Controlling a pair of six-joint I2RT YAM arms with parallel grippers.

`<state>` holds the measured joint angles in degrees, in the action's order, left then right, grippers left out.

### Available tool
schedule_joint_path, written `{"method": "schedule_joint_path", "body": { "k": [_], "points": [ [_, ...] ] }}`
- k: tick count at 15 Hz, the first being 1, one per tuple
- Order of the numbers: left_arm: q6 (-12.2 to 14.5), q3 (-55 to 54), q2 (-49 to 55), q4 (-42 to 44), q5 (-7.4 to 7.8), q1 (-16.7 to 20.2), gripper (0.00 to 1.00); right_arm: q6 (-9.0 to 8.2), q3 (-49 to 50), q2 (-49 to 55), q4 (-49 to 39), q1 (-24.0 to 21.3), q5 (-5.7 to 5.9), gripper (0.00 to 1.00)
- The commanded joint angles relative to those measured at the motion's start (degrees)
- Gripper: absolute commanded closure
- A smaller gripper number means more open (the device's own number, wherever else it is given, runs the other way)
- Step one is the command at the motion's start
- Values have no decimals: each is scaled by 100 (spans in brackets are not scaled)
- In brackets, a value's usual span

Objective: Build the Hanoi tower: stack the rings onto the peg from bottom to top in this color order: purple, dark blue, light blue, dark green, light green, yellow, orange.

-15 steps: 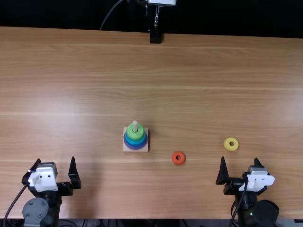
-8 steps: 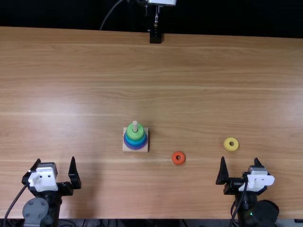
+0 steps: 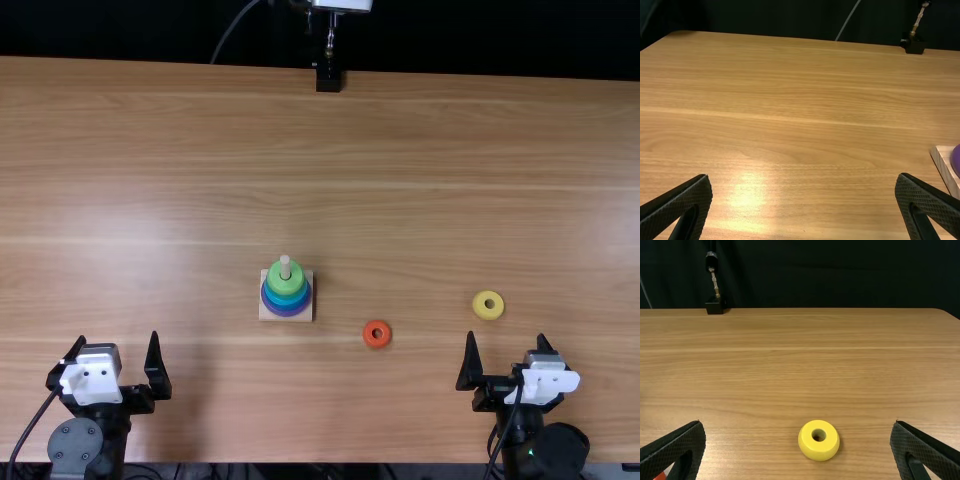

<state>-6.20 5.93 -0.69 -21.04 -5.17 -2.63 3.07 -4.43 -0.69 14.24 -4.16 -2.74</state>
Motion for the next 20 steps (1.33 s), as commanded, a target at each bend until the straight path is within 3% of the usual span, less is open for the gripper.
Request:
{"method": "schedule_joint_path", "body": {
  "k": [1, 4, 6, 7, 8, 9, 12, 15, 20],
  "points": [
    [18, -593, 69, -449, 11, -35, 0, 20, 364, 69, 428, -49, -32, 0],
    [18, -593, 69, -449, 11, -35, 0, -1, 346, 69, 438, -49, -32, 0],
    [18, -593, 69, -449, 11, -35, 0, -1, 302, 69, 428, -67, 42, 0],
    [18, -593, 69, -449, 11, -35, 0, -1, 188, 69, 354, -155, 243, 0],
    [18, -593, 69, -449, 11, -35, 0, -1, -129, 69, 354, -199, 527, 0],
    [18, -593, 69, -449, 11, -35, 0, -1, -674, 69, 428, -190, 707, 0],
    [18, -593, 69, -449, 11, -35, 0, -1, -1966, -450, 597, -155, 728, 0],
    [18, -593, 69, -449, 11, -35, 0, 9, -3038, -1399, 1388, -155, 717, 0],
    [18, -593, 69, -449, 11, -35, 0, -43, -4506, -3359, 1430, -14, 696, 0]
  ]
}}
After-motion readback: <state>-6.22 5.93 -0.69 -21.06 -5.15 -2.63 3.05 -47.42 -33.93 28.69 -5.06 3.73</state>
